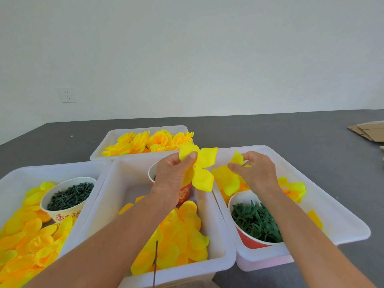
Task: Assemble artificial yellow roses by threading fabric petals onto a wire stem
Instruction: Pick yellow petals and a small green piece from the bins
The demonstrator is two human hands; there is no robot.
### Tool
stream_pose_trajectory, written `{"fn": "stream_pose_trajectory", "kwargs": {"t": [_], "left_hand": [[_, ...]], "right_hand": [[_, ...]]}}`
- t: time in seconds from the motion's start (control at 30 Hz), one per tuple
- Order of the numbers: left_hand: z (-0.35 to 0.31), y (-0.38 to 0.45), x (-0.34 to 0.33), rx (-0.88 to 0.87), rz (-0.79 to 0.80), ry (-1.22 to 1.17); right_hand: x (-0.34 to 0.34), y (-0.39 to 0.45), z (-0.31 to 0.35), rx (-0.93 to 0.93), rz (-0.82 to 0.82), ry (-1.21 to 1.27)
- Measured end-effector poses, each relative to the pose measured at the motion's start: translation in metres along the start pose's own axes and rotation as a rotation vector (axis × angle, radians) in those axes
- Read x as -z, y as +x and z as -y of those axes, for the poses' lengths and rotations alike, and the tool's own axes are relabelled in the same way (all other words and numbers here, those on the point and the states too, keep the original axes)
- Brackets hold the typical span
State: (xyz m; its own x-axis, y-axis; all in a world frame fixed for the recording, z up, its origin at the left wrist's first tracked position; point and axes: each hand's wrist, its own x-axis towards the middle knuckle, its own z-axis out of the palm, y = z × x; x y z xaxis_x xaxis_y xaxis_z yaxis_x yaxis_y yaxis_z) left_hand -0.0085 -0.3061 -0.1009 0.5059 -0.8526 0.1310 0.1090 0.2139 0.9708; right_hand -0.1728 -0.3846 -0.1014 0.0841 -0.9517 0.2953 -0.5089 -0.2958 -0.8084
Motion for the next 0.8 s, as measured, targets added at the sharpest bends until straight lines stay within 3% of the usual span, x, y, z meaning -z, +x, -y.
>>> {"fn": "stream_pose_trajectory", "kwargs": {"t": [0.17, 0.27, 0.37, 0.47, 0.57, 0.8], "left_hand": [[-0.003, -0.003, -0.001, -0.014, 0.013, -0.002], [-0.002, -0.005, -0.002, -0.029, 0.024, 0.03], [-0.001, -0.005, -0.003, -0.032, 0.018, 0.093], [-0.001, -0.006, -0.003, -0.031, 0.023, 0.099], [-0.003, -0.009, -0.005, -0.031, 0.047, 0.017], [-0.003, -0.01, -0.009, -0.063, 0.13, -0.006]], "right_hand": [[0.001, -0.004, 0.0, 0.01, 0.022, -0.259], [0.0, -0.005, 0.001, 0.086, -0.088, -0.36], [0.001, -0.008, 0.007, 0.308, -0.232, -0.131], [0.003, -0.016, 0.017, 0.306, 0.108, 0.319], [0.0, -0.02, 0.02, 0.304, 0.368, 0.403], [-0.005, -0.015, 0.013, 0.252, 0.427, 0.436]]}}
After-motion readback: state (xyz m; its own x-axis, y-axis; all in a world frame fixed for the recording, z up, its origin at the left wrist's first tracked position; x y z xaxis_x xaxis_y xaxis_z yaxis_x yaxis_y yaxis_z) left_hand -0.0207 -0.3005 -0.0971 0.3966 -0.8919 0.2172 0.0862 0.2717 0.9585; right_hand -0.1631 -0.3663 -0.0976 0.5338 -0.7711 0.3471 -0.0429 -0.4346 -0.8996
